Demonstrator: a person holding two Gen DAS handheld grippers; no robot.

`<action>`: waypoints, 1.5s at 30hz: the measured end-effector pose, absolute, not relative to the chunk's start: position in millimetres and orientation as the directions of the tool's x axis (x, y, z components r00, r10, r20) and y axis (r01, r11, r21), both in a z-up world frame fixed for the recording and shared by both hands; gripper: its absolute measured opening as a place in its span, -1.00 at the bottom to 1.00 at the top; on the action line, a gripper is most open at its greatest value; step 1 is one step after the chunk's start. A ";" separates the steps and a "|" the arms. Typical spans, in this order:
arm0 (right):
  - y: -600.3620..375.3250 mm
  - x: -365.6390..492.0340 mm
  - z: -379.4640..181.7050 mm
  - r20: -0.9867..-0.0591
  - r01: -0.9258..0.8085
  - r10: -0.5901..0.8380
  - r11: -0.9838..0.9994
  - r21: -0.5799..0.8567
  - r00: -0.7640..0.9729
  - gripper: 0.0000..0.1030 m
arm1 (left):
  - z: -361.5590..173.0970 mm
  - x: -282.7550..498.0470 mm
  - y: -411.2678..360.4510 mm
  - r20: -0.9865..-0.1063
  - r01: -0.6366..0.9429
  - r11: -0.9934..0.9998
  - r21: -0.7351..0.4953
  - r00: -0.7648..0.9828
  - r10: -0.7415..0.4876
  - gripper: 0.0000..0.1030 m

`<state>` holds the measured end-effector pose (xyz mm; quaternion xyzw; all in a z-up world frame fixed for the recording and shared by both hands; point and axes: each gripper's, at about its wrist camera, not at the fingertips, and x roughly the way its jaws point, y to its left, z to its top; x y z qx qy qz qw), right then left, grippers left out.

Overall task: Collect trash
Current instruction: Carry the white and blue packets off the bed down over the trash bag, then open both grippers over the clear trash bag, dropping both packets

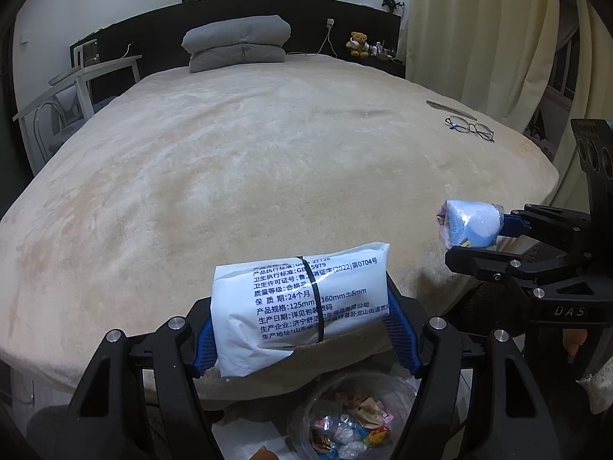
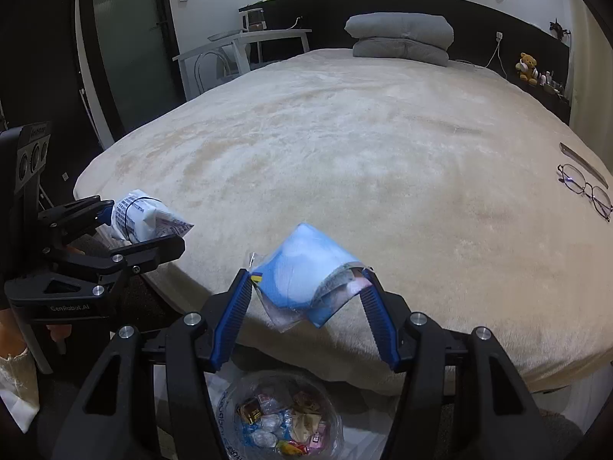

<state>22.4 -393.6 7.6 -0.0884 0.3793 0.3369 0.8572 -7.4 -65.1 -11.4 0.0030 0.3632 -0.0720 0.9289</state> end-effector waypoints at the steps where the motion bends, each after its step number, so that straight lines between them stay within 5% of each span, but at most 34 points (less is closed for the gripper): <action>1: -394.0 19.0 5.3 -0.716 -0.645 0.510 0.756 0.109 0.477 0.13 | -13.5 -10.8 -66.6 -0.681 0.137 0.989 -0.051 0.720 -0.135 0.37; 30: -398.0 20.6 -125.7 -0.960 -0.546 0.246 0.827 0.135 0.136 0.13 | -143.2 -30.3 -132.7 -0.940 0.254 0.964 -0.072 0.306 -0.151 0.37; 45: -386.2 39.9 -219.1 -0.989 -0.447 0.103 0.884 0.141 -0.107 0.13 | -245.4 -2.7 -153.9 -0.996 0.220 0.972 -0.085 0.000 -0.087 0.37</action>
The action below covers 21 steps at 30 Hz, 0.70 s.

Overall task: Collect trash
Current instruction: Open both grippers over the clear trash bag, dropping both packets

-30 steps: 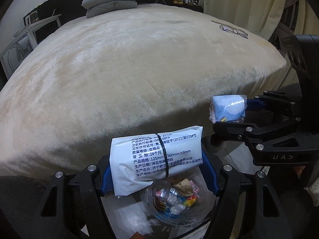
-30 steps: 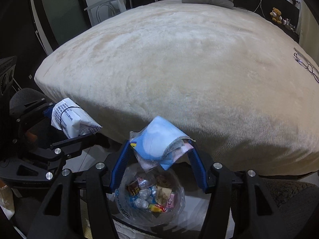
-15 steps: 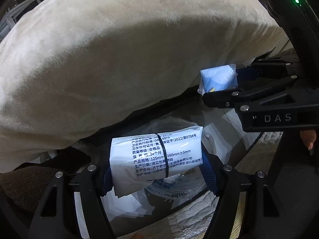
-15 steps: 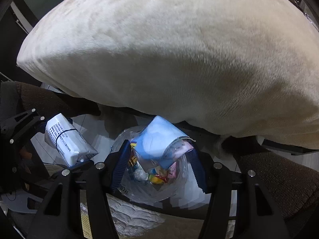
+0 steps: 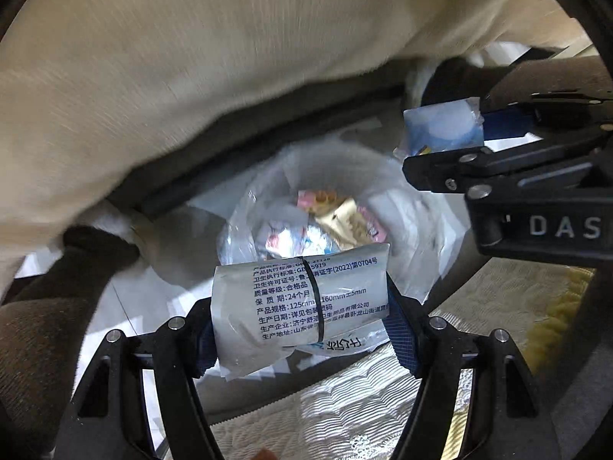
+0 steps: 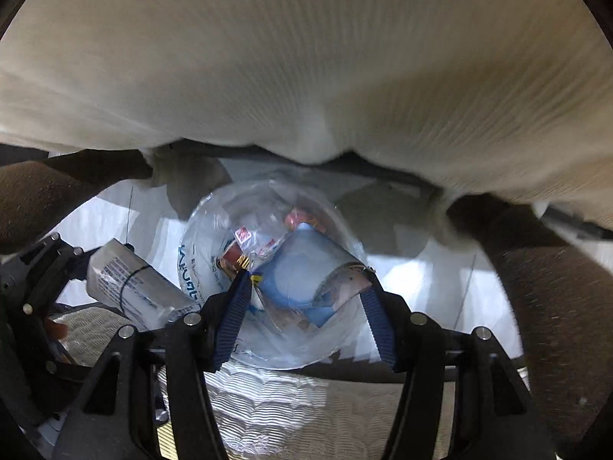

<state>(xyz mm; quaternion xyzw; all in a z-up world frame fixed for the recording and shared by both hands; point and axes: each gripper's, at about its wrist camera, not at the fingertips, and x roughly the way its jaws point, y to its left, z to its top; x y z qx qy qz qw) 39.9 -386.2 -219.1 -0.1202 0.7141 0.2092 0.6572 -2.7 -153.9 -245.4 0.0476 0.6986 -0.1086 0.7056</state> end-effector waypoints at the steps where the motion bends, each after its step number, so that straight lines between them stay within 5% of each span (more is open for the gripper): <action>1: -386.7 40.0 -225.1 -0.988 -0.442 0.099 0.885 0.143 -0.121 0.13 | -251.3 -1.4 -151.6 -0.996 0.218 0.972 -0.085 -0.015 -0.083 0.37; 21: -383.7 38.6 -319.7 -0.941 -0.378 0.028 0.912 0.162 -0.336 0.13 | -338.8 -1.4 -145.6 -0.964 0.210 0.971 -0.115 -0.261 -0.058 0.37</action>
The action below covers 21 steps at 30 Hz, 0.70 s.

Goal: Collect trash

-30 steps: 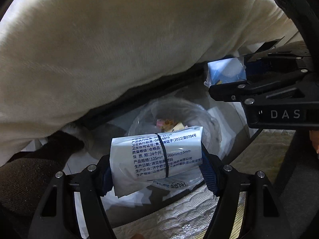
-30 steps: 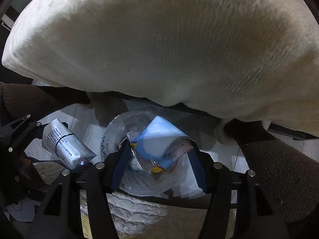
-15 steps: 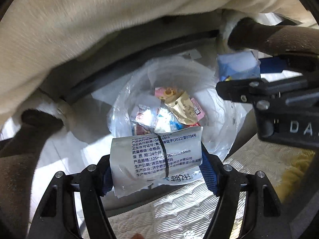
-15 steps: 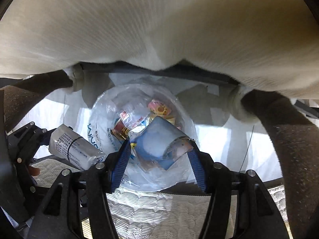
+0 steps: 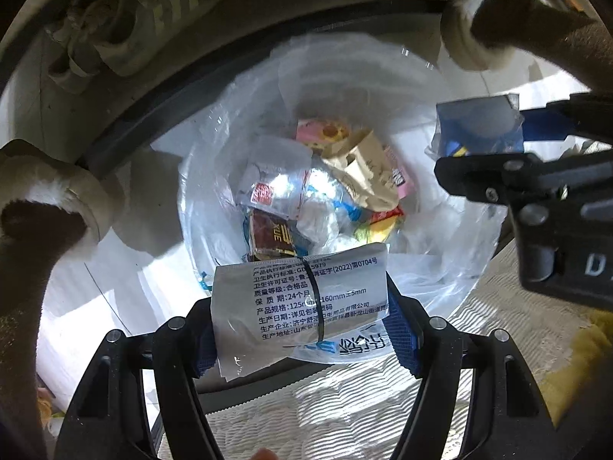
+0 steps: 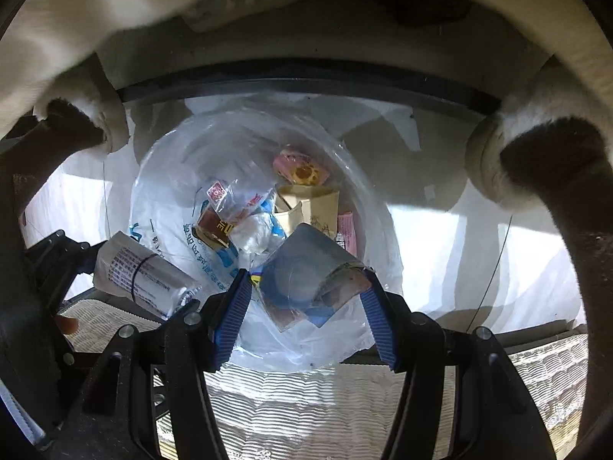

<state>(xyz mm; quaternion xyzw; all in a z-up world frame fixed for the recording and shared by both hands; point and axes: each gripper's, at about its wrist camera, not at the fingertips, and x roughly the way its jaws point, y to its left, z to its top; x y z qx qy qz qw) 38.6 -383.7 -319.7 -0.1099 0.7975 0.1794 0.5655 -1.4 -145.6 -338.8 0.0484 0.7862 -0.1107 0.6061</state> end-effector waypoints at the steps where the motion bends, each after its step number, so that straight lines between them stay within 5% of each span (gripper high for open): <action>1: -383.3 38.9 -322.3 -0.939 -0.379 0.025 0.911 0.162 -0.343 0.13 | -341.7 -1.9 -145.8 -0.960 0.213 0.970 -0.119 -0.273 -0.058 0.37; 8: -375.9 38.4 -334.4 -0.932 -0.397 0.003 0.904 0.157 -0.361 0.18 | -353.2 -6.7 -142.7 -0.950 0.218 0.967 -0.134 -0.306 -0.063 0.45; 11: -378.5 37.5 -337.7 -0.933 -0.402 -0.014 0.905 0.141 -0.359 0.65 | -348.9 -5.7 -140.3 -0.951 0.202 0.968 -0.147 -0.297 -0.083 0.67; 14: -380.7 37.5 -337.7 -0.938 -0.409 -0.033 0.905 0.120 -0.346 0.81 | -347.6 -6.6 -139.9 -0.952 0.196 0.968 -0.155 -0.292 -0.093 0.87; 21: -384.3 34.9 -332.2 -0.940 -0.418 -0.055 0.903 0.097 -0.336 0.85 | -336.8 -5.2 -138.6 -0.966 0.209 0.970 -0.126 -0.249 -0.072 0.88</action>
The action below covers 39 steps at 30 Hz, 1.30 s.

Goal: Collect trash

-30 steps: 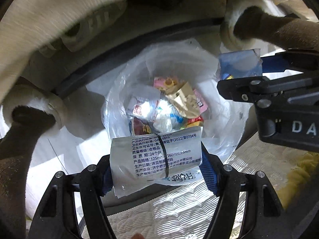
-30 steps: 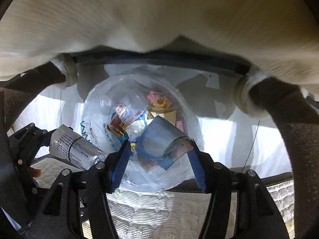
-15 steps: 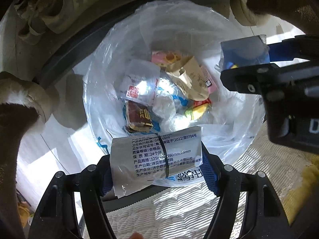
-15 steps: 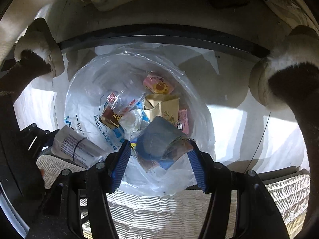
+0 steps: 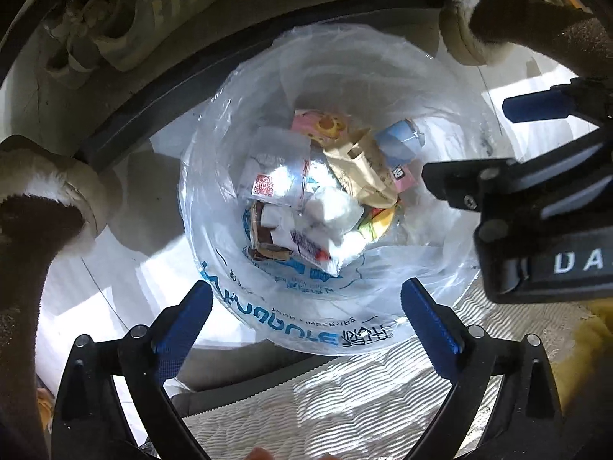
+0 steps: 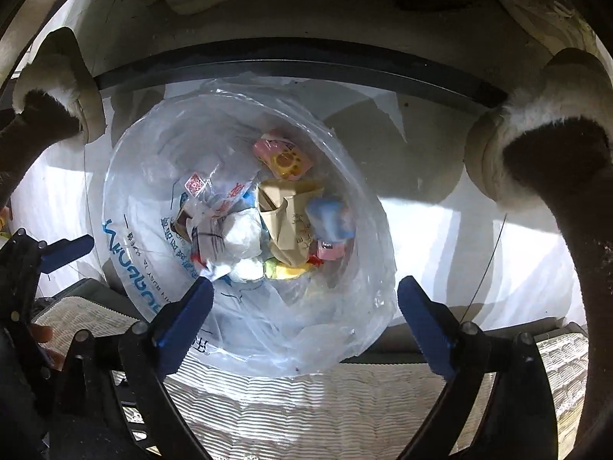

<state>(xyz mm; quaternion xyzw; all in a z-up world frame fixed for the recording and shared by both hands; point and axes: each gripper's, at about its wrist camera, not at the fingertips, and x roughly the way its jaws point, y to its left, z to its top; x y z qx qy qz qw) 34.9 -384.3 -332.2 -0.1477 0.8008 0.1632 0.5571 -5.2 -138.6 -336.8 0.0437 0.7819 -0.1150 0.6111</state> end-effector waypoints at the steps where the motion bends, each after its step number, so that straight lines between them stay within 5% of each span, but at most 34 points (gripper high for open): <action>1: -384.4 34.4 -330.7 -0.941 -0.423 -0.061 0.902 0.090 -0.332 0.85 | -334.9 -5.0 -138.5 -0.968 0.212 0.969 -0.123 -0.242 -0.069 0.88; 24: -385.8 22.3 -240.4 -0.989 -0.476 -0.080 0.880 -0.010 -0.127 0.85 | -256.8 -12.4 -141.3 -0.996 0.273 0.960 -0.070 -0.065 -0.054 0.88; 39: -402.7 0.7 -136.4 -0.979 -0.480 0.033 0.875 -0.069 0.201 0.85 | -171.4 -32.0 -141.9 -0.966 0.283 0.957 0.060 0.257 -0.016 0.88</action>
